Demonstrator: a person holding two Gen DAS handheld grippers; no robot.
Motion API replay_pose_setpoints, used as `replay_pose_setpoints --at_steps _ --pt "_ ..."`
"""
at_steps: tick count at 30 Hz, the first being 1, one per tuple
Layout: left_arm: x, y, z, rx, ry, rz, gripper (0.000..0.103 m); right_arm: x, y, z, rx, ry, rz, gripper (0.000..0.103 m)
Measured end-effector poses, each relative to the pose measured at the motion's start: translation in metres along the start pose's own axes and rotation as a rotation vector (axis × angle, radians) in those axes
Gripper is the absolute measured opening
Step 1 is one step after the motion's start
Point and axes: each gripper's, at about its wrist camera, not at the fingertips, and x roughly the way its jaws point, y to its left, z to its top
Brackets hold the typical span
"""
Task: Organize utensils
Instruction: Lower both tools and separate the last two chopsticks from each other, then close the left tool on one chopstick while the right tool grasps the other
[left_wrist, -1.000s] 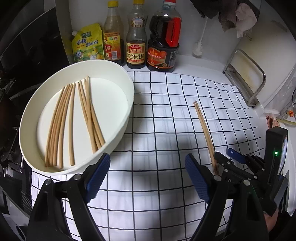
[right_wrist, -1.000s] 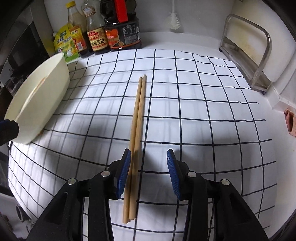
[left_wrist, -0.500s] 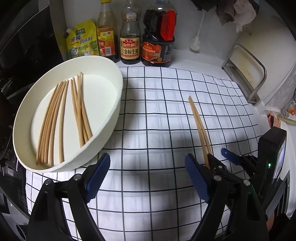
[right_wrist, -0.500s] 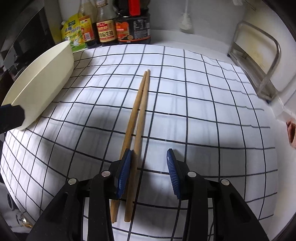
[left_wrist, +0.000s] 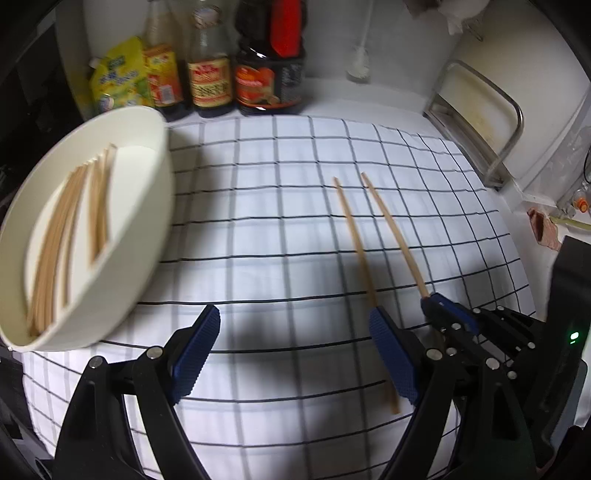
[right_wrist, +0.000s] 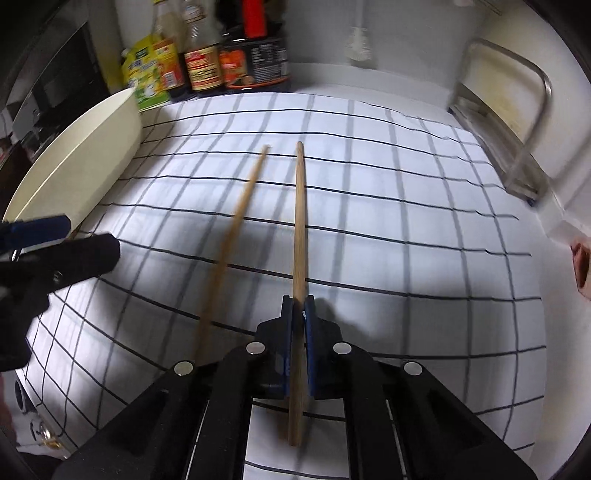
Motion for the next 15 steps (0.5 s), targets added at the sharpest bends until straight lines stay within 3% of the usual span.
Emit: replay_pose_setpoints --at_steps 7,15 --pt "0.028 -0.019 -0.003 0.011 0.034 0.0 0.081 -0.008 -0.035 -0.009 0.059 -0.002 -0.013 0.006" --pt "0.043 -0.031 -0.004 0.035 0.04 0.041 0.081 -0.011 -0.042 -0.012 0.07 -0.022 0.004 0.007"
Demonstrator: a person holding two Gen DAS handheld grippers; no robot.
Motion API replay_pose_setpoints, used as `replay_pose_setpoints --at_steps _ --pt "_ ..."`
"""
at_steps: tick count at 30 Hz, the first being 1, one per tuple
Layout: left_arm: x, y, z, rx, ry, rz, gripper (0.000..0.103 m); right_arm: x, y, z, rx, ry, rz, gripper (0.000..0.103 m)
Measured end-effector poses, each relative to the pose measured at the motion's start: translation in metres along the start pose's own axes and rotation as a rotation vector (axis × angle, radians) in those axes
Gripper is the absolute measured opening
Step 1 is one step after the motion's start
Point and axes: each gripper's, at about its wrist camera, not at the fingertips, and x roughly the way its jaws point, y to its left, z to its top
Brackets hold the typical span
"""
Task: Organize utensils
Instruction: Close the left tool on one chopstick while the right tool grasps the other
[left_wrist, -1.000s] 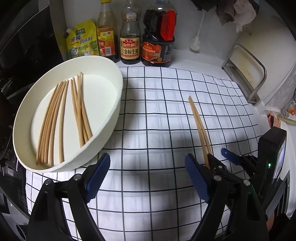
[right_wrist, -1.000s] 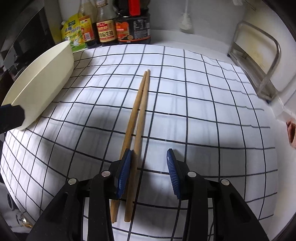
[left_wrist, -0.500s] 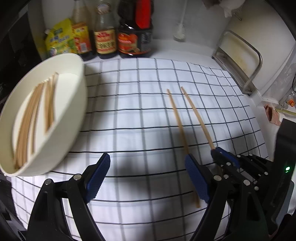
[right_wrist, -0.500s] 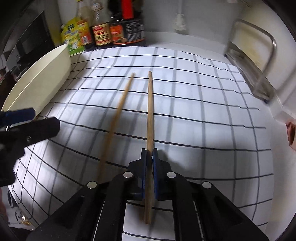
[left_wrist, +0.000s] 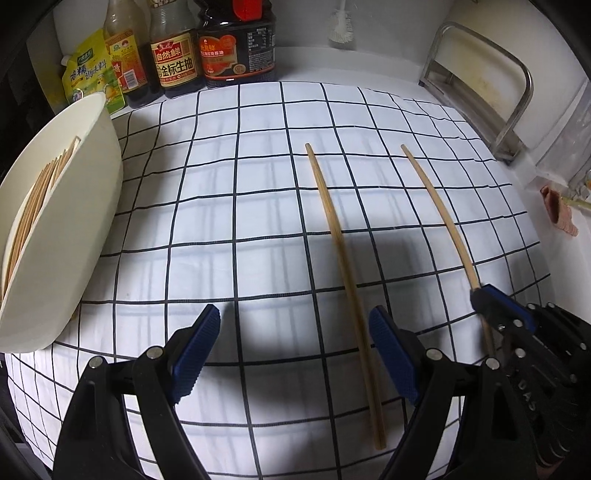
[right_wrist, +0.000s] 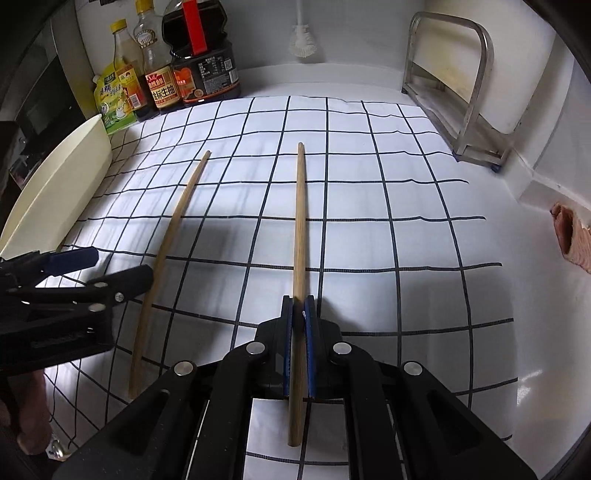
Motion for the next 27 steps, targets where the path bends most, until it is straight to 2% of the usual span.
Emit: replay_pose_setpoints --at_steps 5,7,8,9,15,18,20,22,23,24,26,27 --pt "0.005 0.0 -0.002 -0.004 -0.001 0.008 0.082 0.003 -0.002 0.002 -0.003 0.006 0.004 0.009" --pt "0.008 0.0 -0.002 -0.009 -0.003 0.027 0.082 0.003 -0.001 0.003 -0.008 0.005 -0.001 0.016" --pt "0.009 -0.001 -0.001 -0.005 -0.006 0.036 0.083 0.004 0.0 0.003 -0.012 0.006 -0.004 0.024" --pt "0.009 -0.001 -0.001 -0.005 -0.01 0.039 0.083 0.004 0.002 0.003 -0.024 0.004 -0.012 0.025" --pt "0.011 -0.003 0.0 -0.009 -0.028 0.049 0.085 0.008 0.01 0.006 -0.07 -0.002 -0.043 0.025" --pt "0.012 -0.005 0.001 -0.004 -0.04 0.045 0.08 0.009 0.012 0.006 -0.084 -0.005 -0.047 0.025" --pt "0.009 -0.01 0.001 0.024 -0.056 0.036 0.062 0.009 0.013 0.006 -0.092 -0.01 -0.046 0.024" --pt "0.007 -0.017 0.001 0.052 -0.058 0.028 0.05 0.009 0.014 0.007 -0.092 -0.008 -0.04 0.021" --pt "0.006 -0.02 0.001 0.06 -0.057 0.022 0.04 0.009 0.014 0.008 -0.09 -0.005 -0.041 0.012" --pt "0.005 -0.022 0.001 0.069 -0.056 0.012 0.033 0.009 0.014 0.008 -0.085 -0.001 -0.036 0.007" --pt "0.005 -0.025 0.001 0.085 -0.048 0.004 0.01 0.01 0.012 0.009 -0.072 0.003 -0.023 0.007" --pt "0.005 -0.026 0.002 0.093 -0.04 0.005 0.008 0.01 0.011 0.01 -0.062 0.006 -0.017 0.006"
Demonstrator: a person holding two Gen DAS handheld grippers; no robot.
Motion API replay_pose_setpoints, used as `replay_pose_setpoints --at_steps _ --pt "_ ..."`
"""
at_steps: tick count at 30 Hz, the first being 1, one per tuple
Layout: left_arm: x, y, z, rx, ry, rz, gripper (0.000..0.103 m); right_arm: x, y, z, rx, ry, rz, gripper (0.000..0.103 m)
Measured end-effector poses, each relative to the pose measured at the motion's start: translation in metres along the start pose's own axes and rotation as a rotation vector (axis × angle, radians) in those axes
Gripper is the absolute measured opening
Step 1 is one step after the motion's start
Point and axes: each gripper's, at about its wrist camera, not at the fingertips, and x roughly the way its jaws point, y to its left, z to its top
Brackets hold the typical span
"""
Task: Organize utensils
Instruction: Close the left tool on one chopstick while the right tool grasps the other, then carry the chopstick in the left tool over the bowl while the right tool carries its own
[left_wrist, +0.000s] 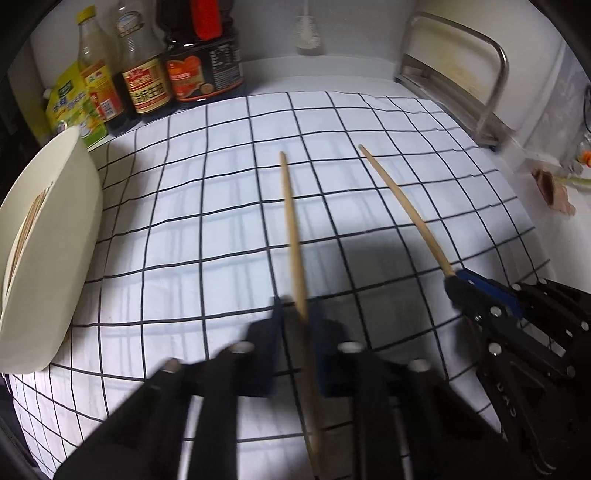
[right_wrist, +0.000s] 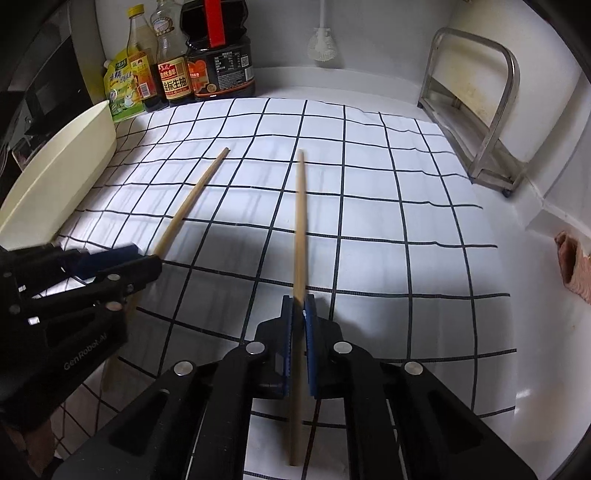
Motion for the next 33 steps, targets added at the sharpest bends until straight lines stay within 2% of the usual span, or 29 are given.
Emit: replay_pose_setpoints --at_steps 8,15,22,29,33 --pt "-0.011 0.019 0.002 -0.024 0.056 -0.039 0.007 -0.018 0.003 0.006 0.071 -0.002 0.037 0.006" --pt "-0.059 0.06 0.015 -0.051 -0.024 -0.053 0.007 -0.049 0.03 0.026 0.082 -0.051 0.071 0.006" --pt "-0.1 0.121 0.027 -0.116 -0.113 -0.014 0.007 -0.065 0.089 0.07 0.015 -0.115 0.146 0.006" --pt "-0.121 0.196 0.026 -0.205 -0.141 0.055 0.007 -0.055 0.165 0.11 -0.072 -0.134 0.251 0.006" --pt "-0.125 0.239 0.024 -0.257 -0.144 0.095 0.007 -0.043 0.206 0.131 -0.115 -0.117 0.294 0.006"
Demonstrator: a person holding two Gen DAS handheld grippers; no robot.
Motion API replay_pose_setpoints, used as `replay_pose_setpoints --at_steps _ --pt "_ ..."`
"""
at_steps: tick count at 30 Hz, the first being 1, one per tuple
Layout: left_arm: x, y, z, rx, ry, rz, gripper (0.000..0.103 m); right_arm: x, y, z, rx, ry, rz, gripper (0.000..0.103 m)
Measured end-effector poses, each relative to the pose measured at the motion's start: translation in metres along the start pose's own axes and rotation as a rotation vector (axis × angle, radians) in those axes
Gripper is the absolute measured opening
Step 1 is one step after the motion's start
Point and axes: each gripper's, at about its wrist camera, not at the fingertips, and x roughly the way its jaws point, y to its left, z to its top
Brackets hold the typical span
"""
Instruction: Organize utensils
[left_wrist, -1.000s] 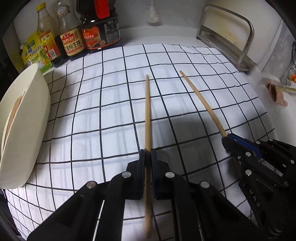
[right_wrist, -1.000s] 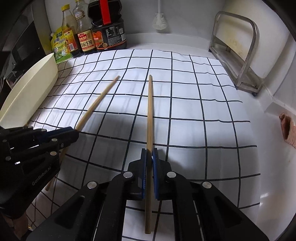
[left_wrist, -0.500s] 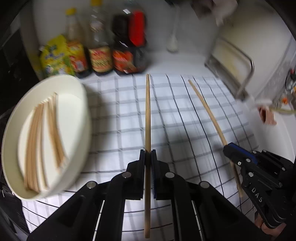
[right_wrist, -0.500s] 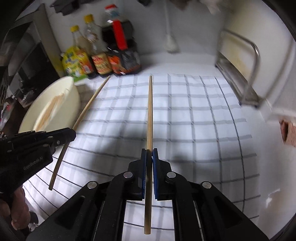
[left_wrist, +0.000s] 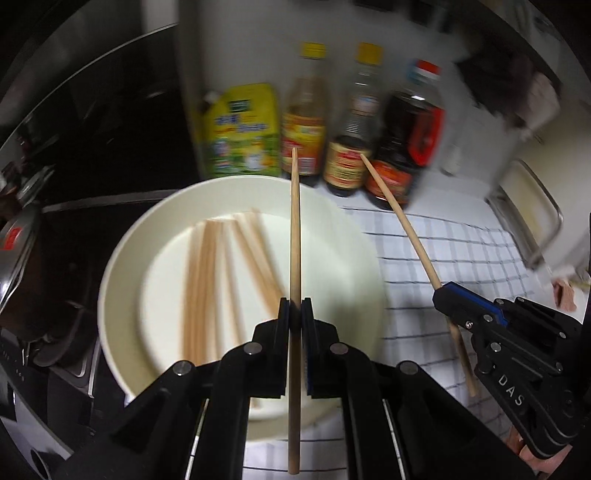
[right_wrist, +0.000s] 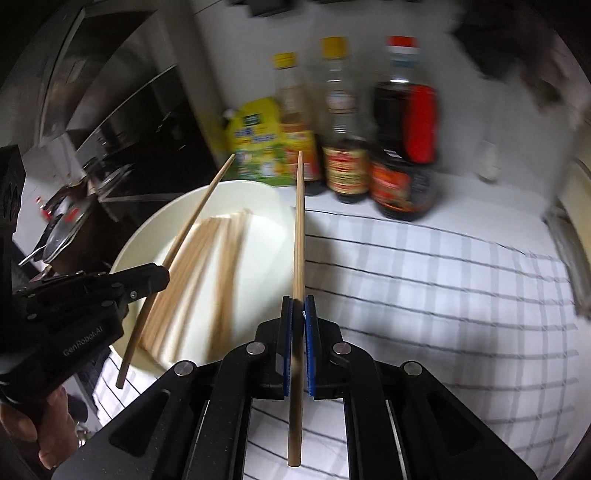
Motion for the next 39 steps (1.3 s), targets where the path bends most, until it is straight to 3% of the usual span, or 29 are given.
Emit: replay_pose_setpoints --at_steps 4,12,21,24,25,26,30,39 --pt "0.01 0.034 0.004 -0.042 0.016 0.028 0.007 0.029 0.031 0.016 -0.02 0.04 0.037 0.006" --pt "0.037 0.072 0.0 -0.069 0.066 0.051 0.007 0.074 0.056 0.024 -0.002 0.127 0.044 0.006" --pt "0.057 0.09 0.0 -0.105 0.109 0.061 0.009 0.087 0.062 0.029 0.003 0.15 0.032 0.007" --pt "0.055 0.097 0.001 -0.139 0.111 0.075 0.044 0.081 0.06 0.03 0.012 0.136 0.031 0.014" --pt "0.052 0.099 0.001 -0.148 0.105 0.082 0.067 0.079 0.06 0.03 0.009 0.131 0.025 0.015" --pt "0.049 0.101 0.0 -0.16 0.092 0.084 0.073 0.076 0.06 0.03 0.007 0.124 0.019 0.017" --pt "0.04 0.103 -0.001 -0.175 0.089 0.1 0.073 0.066 0.058 0.029 0.016 0.106 0.018 0.029" --pt "0.016 0.1 -0.005 -0.175 0.065 0.124 0.077 0.043 0.055 0.021 0.0 0.089 0.021 0.036"
